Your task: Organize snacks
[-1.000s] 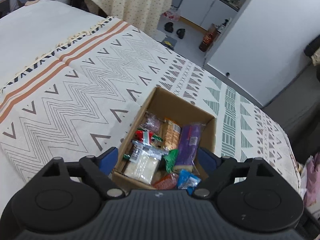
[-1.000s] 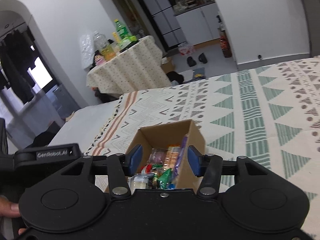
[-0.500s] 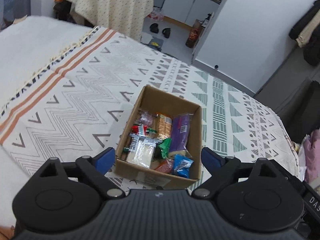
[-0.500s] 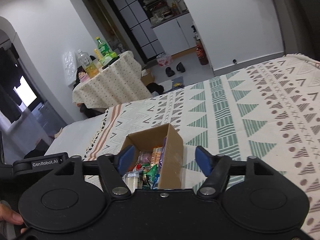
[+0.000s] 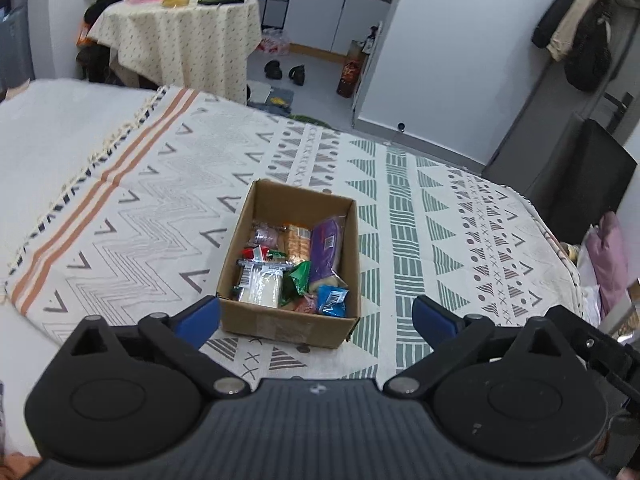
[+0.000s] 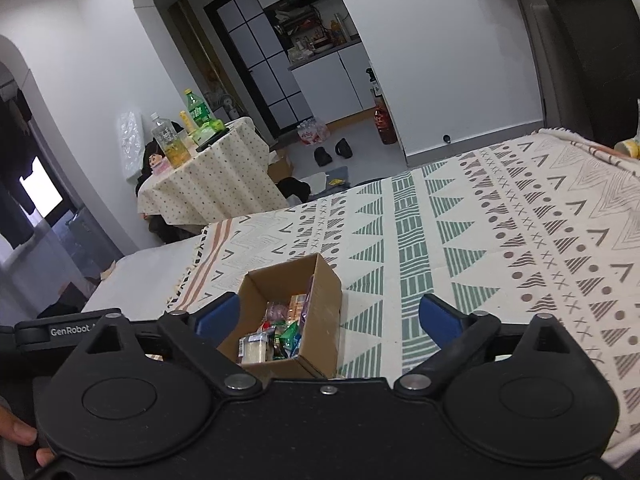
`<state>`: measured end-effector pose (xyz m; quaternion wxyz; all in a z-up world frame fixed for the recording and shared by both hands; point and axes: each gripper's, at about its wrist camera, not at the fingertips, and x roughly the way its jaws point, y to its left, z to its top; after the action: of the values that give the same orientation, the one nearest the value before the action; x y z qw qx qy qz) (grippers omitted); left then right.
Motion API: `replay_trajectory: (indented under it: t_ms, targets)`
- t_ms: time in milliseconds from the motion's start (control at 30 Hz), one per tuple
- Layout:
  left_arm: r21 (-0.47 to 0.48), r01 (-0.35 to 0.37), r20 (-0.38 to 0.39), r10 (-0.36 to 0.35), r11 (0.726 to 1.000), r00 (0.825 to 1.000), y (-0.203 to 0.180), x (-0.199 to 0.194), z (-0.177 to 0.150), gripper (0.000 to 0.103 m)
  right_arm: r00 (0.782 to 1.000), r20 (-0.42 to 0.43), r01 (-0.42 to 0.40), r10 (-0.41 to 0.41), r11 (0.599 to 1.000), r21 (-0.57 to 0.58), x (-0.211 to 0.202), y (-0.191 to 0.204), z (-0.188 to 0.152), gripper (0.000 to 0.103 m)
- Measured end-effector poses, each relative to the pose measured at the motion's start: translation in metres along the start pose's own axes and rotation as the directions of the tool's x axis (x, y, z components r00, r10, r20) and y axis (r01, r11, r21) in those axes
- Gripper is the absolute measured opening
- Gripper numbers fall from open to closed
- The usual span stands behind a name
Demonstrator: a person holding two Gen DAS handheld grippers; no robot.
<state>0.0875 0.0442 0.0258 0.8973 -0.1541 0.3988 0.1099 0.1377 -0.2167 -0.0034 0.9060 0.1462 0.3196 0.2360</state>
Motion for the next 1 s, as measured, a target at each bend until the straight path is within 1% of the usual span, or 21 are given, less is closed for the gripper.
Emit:
replay_trajectory:
  t_ms: [67, 233, 433, 633, 733, 800, 900, 1000]
  targets:
    - [0.013, 0.001, 0.010, -0.001, 1.000, 1.000, -0.002, -0.009, -0.001, 0.102, 1.000, -0.002, 0.001, -0.001, 1.000, -0.013, -0.009, 0.002, 0.000, 0.103]
    - [0.056, 0.007, 0.021, -0.009, 0.998, 1.000, -0.007, -0.027, -0.007, 0.103, 1.000, -0.004, -0.002, 0.002, 1.000, -0.014, -0.026, 0.005, -0.003, 0.103]
    - [0.085, 0.017, 0.030, -0.020, 0.996, 0.999, -0.012, -0.047, -0.017, 0.103, 1.000, -0.009, 0.021, -0.021, 1.000, -0.022, -0.046, 0.007, -0.011, 0.103]
    - [0.104, 0.031, 0.014, -0.032, 0.994, 0.999, -0.012, -0.060, -0.028, 0.103, 1.000, -0.019, 0.023, -0.024, 0.999, -0.029, -0.066, 0.011, -0.018, 0.103]
    - [0.134, 0.034, 0.042, -0.039, 0.990, 0.998, -0.015, -0.074, -0.030, 0.103, 0.999, -0.026, 0.025, -0.026, 0.999, -0.025, -0.074, 0.013, -0.022, 0.103]
    - [0.155, 0.030, 0.063, -0.040, 0.987, 0.997, -0.017, -0.082, -0.031, 0.103, 0.999, -0.038, 0.011, -0.011, 1.000, -0.008, -0.079, 0.014, -0.022, 0.103]
    - [0.181, 0.037, 0.060, -0.049, 0.983, 0.997, -0.018, -0.092, -0.034, 0.103, 0.999, -0.038, 0.011, -0.011, 1.000, 0.000, -0.088, 0.017, -0.021, 0.103]
    - [0.194, 0.021, 0.066, -0.034, 0.981, 0.997, -0.017, -0.100, -0.036, 0.103, 0.999, -0.037, 0.017, -0.017, 1.000, -0.023, -0.096, 0.023, -0.020, 0.103]
